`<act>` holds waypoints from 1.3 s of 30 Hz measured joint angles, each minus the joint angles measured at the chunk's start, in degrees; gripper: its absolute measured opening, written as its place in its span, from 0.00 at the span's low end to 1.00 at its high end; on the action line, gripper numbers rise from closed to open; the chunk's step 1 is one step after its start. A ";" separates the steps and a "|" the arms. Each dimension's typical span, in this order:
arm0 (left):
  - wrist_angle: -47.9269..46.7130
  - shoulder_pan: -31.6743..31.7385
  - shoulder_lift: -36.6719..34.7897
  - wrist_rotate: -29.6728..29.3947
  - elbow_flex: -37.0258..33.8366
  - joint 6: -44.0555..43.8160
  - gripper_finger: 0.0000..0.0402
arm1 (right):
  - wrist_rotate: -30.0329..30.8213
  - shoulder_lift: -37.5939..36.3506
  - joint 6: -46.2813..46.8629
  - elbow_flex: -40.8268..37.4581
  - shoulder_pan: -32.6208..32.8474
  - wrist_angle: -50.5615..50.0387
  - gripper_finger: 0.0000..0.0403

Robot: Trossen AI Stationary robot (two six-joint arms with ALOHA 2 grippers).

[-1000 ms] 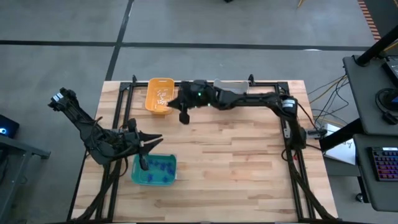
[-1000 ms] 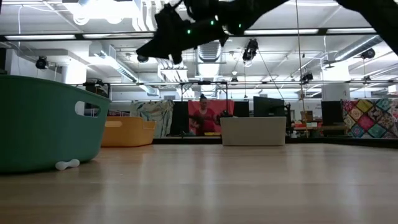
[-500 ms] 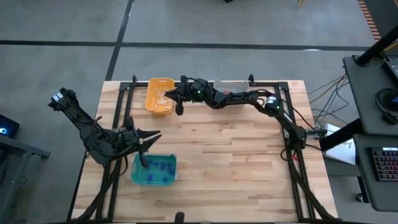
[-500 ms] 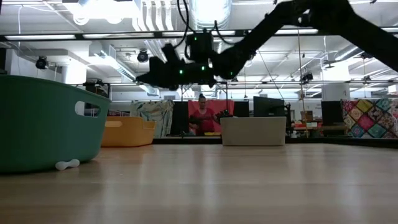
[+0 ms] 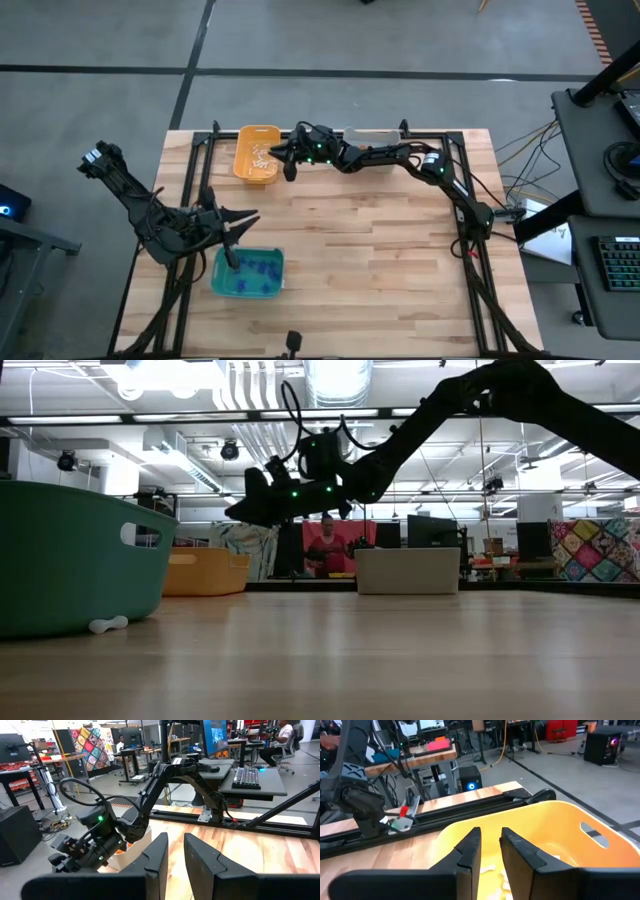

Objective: Sort Halloween decoration
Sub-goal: Put the white bone toy into the orange bin

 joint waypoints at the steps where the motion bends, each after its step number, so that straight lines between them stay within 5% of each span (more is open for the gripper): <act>1: 0.00 0.00 0.02 0.00 0.00 0.00 0.11 | 0.01 0.00 0.00 0.00 0.00 -0.18 0.17; 8: 0.01 -0.02 0.02 -0.02 0.00 -0.37 0.11 | -0.30 -0.31 -0.37 0.00 0.00 -0.89 0.17; 14: -1.13 -0.02 0.36 0.04 -0.01 -3.25 0.11 | -7.81 -3.26 3.05 0.00 0.02 -3.32 0.17; 28: -1.66 -0.07 6.46 2.23 -0.07 -12.89 0.11 | -10.14 -21.94 -8.38 -1.05 6.32 -52.27 0.15; 32: -1.66 -0.07 6.89 5.00 -0.07 -17.48 0.11 | -9.94 -27.06 -8.53 -6.93 10.73 -54.82 0.12; 39: -1.75 -0.07 7.19 9.15 -0.07 -22.07 0.10 | 4.19 -32.13 -4.63 -20.21 21.35 -45.52 0.09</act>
